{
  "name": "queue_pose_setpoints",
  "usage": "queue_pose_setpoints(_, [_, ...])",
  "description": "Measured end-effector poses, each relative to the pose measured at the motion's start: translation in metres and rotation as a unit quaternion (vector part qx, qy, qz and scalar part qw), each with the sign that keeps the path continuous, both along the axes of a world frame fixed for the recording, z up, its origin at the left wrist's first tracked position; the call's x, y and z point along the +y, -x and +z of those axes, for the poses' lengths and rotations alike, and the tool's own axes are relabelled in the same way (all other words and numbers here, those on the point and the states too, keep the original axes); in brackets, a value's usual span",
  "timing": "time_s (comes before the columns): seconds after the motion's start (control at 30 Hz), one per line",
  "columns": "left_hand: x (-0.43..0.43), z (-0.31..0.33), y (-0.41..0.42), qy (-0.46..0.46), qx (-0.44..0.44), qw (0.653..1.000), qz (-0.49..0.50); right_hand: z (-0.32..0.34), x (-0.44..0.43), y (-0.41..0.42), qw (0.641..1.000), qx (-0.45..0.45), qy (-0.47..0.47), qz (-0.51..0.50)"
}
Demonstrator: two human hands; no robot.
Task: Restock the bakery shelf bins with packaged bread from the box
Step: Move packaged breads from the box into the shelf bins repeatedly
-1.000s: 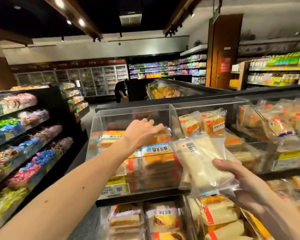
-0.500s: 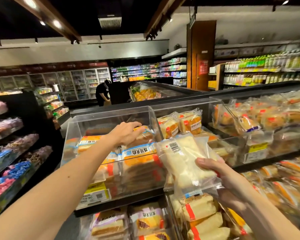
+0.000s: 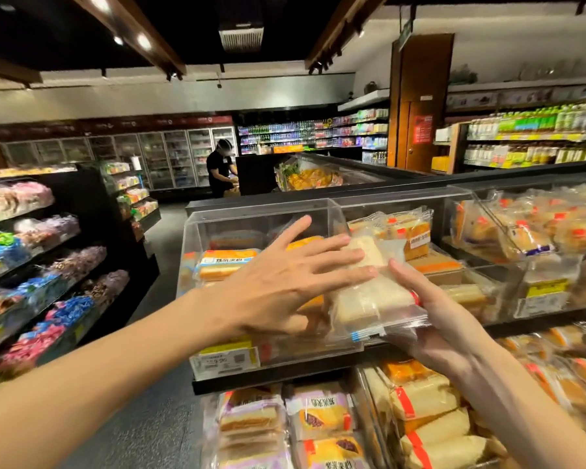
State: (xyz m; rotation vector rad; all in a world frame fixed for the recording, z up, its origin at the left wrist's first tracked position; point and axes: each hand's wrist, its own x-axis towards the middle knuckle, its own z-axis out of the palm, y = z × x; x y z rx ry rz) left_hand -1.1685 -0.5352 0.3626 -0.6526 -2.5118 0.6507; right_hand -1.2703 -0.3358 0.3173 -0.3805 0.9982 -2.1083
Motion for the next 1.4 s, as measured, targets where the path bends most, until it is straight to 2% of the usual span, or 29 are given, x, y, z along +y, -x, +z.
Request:
queue_pose_setpoints(0.2, [-0.026, -0.02, -0.022, -0.123, 0.0, 0.992, -0.018, -0.003, -0.021, -0.015, 0.998, -0.055, -0.011, -0.002])
queue_pose_setpoints(0.3, [-0.028, -0.023, -0.034, -0.28, -0.023, 0.96, -0.001, -0.001, -0.029, -0.02, 0.997, -0.069, -0.018, -0.006])
queue_pose_setpoints(0.37, [-0.028, -0.022, -0.039, -0.426, -0.032, 0.904, 0.013, 0.001, -0.032, -0.023, 0.997, -0.073, -0.03, -0.003])
queue_pose_setpoints(0.5, [-0.022, -0.012, -0.042, -0.667, 0.009, 0.745, -0.003, 0.005, -0.039, -0.032, 0.997, -0.07, -0.037, 0.003])
queue_pose_setpoints(0.6, [-0.03, -0.007, -0.035, -0.767, 0.082, 0.631, 0.08, 0.006, -0.04, -0.037, 0.996, -0.071, -0.049, 0.013])
queue_pose_setpoints(0.67, [-0.044, -0.008, -0.033, -0.825, 0.08, 0.548, 0.116, 0.008, -0.038, -0.037, 0.996, -0.068, -0.053, 0.018])
queue_pose_setpoints(0.7, [-0.052, -0.009, -0.032, -0.842, 0.069, 0.52, 0.128, 0.009, -0.036, -0.036, 0.996, -0.065, -0.057, 0.018])
queue_pose_setpoints(0.73, [-0.059, -0.01, -0.032, -0.848, 0.061, 0.507, 0.144, 0.009, -0.035, -0.034, 0.996, -0.061, -0.059, 0.017])
queue_pose_setpoints(0.77, [-0.066, -0.01, -0.033, -0.844, 0.06, 0.509, 0.16, 0.009, -0.034, -0.032, 0.996, -0.059, -0.058, 0.015])
queue_pose_setpoints(0.8, [-0.074, -0.01, -0.034, -0.814, 0.072, 0.548, 0.179, 0.01, -0.033, -0.031, 0.997, -0.058, -0.057, 0.012])
queue_pose_setpoints(0.87, [-0.093, -0.004, -0.033, -0.653, 0.113, 0.697, 0.273, 0.01, -0.031, -0.028, 0.997, -0.053, -0.057, 0.001])
queue_pose_setpoints(0.9, [-0.1, -0.001, -0.032, -0.562, 0.124, 0.755, 0.315, 0.01, -0.03, -0.028, 0.997, -0.047, -0.059, -0.004])
queue_pose_setpoints(0.93, [-0.107, 0.003, -0.029, -0.502, 0.12, 0.785, 0.342, 0.01, -0.029, -0.027, 0.997, -0.044, -0.06, -0.007])
queue_pose_setpoints(1.0, [-0.114, 0.01, -0.024, -0.438, 0.101, 0.816, 0.363, 0.009, -0.028, -0.026, 0.997, -0.042, -0.06, -0.002])
queue_pose_setpoints(1.1, [-0.126, 0.017, -0.009, -0.243, 0.066, 0.898, 0.361, 0.008, -0.026, -0.025, 0.998, -0.037, -0.059, 0.009])
queue_pose_setpoints(1.17, [-0.133, 0.017, 0.001, -0.155, 0.018, 0.923, 0.351, 0.006, -0.025, -0.024, 0.998, -0.034, -0.061, 0.007])
queue_pose_setpoints(1.23, [-0.14, 0.013, 0.011, -0.136, -0.019, 0.921, 0.364, 0.003, -0.023, -0.022, 0.997, -0.03, -0.068, 0.005])
queue_pose_setpoints(1.4, [-0.144, -0.005, 0.02, 0.033, 0.068, 0.938, 0.339, -0.003, -0.017, -0.018, 0.997, -0.02, -0.077, -0.006])
